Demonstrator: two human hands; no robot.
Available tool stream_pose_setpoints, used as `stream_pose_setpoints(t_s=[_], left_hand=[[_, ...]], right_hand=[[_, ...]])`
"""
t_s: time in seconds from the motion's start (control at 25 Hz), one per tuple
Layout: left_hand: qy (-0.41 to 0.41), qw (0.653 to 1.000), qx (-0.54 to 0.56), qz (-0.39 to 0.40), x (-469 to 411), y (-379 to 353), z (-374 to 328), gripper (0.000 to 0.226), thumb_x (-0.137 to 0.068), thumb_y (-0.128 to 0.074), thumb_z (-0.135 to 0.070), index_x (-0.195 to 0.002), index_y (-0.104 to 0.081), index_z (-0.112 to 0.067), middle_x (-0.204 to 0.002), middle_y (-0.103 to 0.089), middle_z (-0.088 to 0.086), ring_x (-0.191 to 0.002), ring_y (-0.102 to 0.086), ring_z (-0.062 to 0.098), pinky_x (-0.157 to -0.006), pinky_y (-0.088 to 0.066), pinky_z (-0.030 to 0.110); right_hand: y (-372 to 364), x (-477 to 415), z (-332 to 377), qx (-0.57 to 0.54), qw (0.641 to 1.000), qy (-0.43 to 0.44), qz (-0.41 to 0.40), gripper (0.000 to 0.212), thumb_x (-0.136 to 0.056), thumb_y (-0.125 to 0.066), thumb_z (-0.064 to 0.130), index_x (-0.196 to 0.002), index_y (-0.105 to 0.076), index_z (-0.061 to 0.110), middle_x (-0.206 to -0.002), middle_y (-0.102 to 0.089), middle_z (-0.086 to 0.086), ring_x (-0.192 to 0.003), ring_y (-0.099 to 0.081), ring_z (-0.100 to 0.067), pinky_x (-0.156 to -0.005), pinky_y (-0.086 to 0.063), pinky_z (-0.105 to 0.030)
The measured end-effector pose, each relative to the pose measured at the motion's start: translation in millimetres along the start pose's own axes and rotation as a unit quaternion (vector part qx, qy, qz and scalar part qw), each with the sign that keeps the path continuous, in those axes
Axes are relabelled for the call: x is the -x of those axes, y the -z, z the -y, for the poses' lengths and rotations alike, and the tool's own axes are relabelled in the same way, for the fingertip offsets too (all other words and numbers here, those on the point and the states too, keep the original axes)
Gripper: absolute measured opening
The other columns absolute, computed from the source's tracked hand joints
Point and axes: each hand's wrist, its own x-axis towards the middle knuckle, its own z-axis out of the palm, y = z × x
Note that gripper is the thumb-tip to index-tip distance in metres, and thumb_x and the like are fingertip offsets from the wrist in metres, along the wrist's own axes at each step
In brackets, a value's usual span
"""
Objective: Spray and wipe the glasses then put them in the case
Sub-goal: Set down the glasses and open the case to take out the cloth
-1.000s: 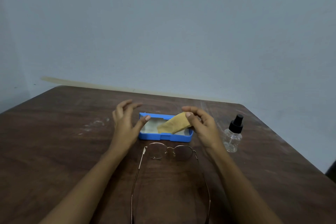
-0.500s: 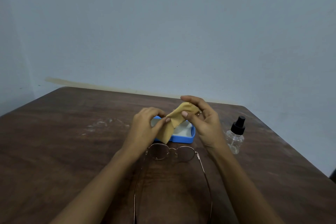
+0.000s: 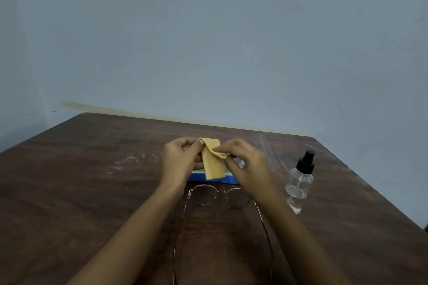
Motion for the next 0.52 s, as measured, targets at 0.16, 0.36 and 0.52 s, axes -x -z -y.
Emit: stream_pose_setpoints(t_s=[0.16,0.36,0.52], left_hand=[[0.048,0.996,0.07,0.008,2,1,-3,0.006,-0.088,-0.054,-0.006,-0.084,-0.058,-0.007,-0.075,-0.065,0.011,-0.051,-0.066,0.01,-0.048,-0.054,0.018],[0.073,0.989,0.128,0.007,2,1,-6,0.008,-0.089,-0.05,-0.001,-0.086,-0.057,-0.003,-0.075,-0.065,0.013,-0.048,-0.066,0.011,-0.046,-0.054,0.019],[0.075,0.989,0.13,0.013,2,0,-4,0.008,-0.088,-0.051,0.0,-0.094,-0.056,-0.001,-0.074,-0.064,0.013,-0.047,-0.066,0.01,-0.045,-0.054,0.019]], right_hand=[[-4,1,-2,0.081,0.996,0.022,0.033,0.026,-0.084,-0.051,0.018,-0.1,-0.07,0.012,-0.096,-0.067,-0.006,-0.088,-0.059,-0.011,-0.073,-0.04,-0.005],[-4,4,5,0.167,0.982,0.078,0.045,0.035,-0.082,-0.04,0.019,-0.1,-0.07,0.011,-0.095,-0.068,-0.007,-0.089,-0.06,-0.017,-0.072,-0.043,-0.014],[-3,6,9,0.128,0.989,0.041,0.067,0.043,-0.08,-0.033,0.021,-0.1,-0.069,0.008,-0.098,-0.065,-0.007,-0.092,-0.059,-0.017,-0.075,-0.041,-0.011]])
